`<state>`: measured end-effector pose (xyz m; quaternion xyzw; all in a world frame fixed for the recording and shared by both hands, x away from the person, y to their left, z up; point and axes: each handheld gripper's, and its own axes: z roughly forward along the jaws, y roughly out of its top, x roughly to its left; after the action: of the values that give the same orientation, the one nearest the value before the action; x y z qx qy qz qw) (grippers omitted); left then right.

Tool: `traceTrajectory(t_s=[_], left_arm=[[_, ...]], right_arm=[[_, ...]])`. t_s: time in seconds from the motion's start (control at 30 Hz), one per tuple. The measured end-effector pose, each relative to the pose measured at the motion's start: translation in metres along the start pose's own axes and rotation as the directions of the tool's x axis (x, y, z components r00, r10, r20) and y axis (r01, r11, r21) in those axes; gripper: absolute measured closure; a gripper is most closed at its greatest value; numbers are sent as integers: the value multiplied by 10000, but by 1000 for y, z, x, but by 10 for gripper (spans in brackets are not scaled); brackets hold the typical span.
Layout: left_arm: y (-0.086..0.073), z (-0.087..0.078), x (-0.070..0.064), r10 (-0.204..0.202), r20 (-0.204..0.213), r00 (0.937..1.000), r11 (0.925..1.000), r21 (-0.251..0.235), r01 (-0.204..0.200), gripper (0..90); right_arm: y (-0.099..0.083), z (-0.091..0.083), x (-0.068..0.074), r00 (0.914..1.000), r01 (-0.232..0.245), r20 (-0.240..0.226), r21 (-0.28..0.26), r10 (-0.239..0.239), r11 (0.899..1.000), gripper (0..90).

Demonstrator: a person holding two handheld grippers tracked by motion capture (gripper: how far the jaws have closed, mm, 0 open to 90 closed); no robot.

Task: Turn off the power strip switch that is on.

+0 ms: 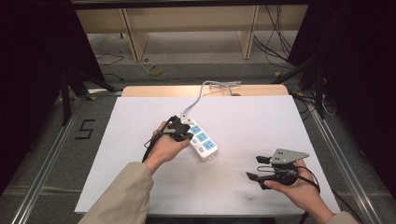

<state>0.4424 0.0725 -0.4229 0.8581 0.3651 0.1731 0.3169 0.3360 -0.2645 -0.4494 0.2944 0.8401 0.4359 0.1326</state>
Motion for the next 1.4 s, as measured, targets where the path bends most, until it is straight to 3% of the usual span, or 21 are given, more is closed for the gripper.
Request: traceTrajectory(t_s=[0.67, 1.4], left_arm=[[7, 7, 1, -132, 189, 9997, 9997, 223, 128, 899], [16, 23, -2, -15, 307, 9995, 9960, 895, -12, 899]], right_arm=[[0, 0, 0, 10000, -35, -16, 39, 35, 10000, 278], [-1, -1, 0, 10000, -14, 2, 82, 14, 10000, 278]])
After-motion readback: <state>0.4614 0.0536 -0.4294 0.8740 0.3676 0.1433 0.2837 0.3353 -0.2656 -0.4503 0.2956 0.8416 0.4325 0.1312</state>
